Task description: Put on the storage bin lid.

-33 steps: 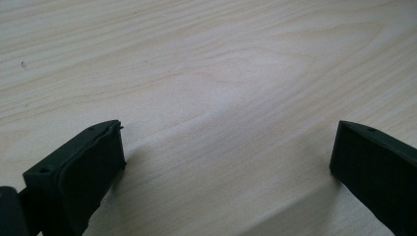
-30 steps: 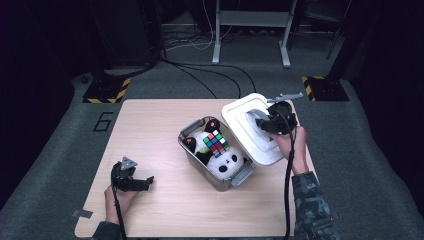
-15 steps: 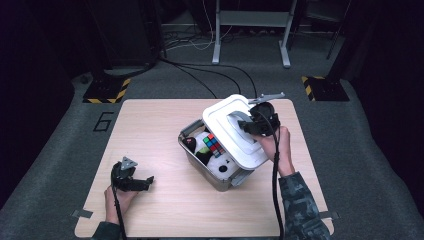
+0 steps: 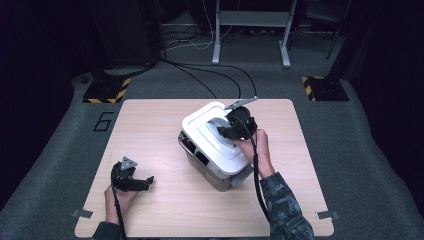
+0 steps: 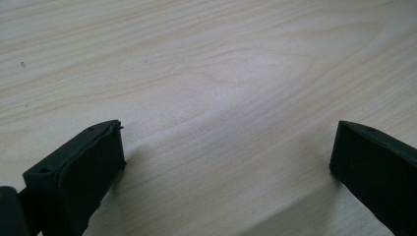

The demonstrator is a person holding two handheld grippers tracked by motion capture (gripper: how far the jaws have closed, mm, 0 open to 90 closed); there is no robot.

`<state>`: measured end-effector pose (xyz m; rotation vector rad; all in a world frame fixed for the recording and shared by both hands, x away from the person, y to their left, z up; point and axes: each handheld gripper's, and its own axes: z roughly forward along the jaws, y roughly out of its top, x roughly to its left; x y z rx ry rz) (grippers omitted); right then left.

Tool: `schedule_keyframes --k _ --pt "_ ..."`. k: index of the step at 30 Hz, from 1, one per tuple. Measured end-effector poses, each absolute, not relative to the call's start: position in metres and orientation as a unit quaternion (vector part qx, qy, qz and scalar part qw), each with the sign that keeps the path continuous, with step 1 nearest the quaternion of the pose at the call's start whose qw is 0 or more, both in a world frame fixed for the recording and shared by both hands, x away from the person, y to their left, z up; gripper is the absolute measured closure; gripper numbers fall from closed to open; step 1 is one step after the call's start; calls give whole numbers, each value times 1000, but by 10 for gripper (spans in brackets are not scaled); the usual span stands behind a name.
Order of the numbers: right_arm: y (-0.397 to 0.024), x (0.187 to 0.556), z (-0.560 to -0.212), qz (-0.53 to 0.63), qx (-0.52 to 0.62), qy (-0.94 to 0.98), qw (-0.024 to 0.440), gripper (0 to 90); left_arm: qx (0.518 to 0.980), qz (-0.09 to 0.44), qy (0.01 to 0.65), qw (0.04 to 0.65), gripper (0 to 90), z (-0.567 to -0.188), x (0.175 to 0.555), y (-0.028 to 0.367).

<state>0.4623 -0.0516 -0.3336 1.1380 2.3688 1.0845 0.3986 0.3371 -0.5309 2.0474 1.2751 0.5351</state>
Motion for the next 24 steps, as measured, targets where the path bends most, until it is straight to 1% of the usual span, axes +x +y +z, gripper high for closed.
schedule_keyframes --k 7,11,12,14,15,17,24 --pt "-41 464 -340 378 395 826 140 667 781 207 488 331 0 -531 399 337" --pt "-36 462 -347 368 391 830 151 668 784 202 487 327 0 -530 398 337" --pt "-34 460 -348 361 388 832 164 668 782 204 488 330 0 -531 398 337" --pt "-31 458 -350 359 389 833 163 670 784 202 488 327 0 -530 398 337" --pt "-30 459 -351 353 389 833 170 670 784 202 487 327 0 -530 398 337" --pt "-31 461 -355 356 393 833 161 671 783 202 489 328 0 -530 398 337" --pt "-32 461 -365 362 395 828 165 673 782 203 489 328 0 -531 398 337"
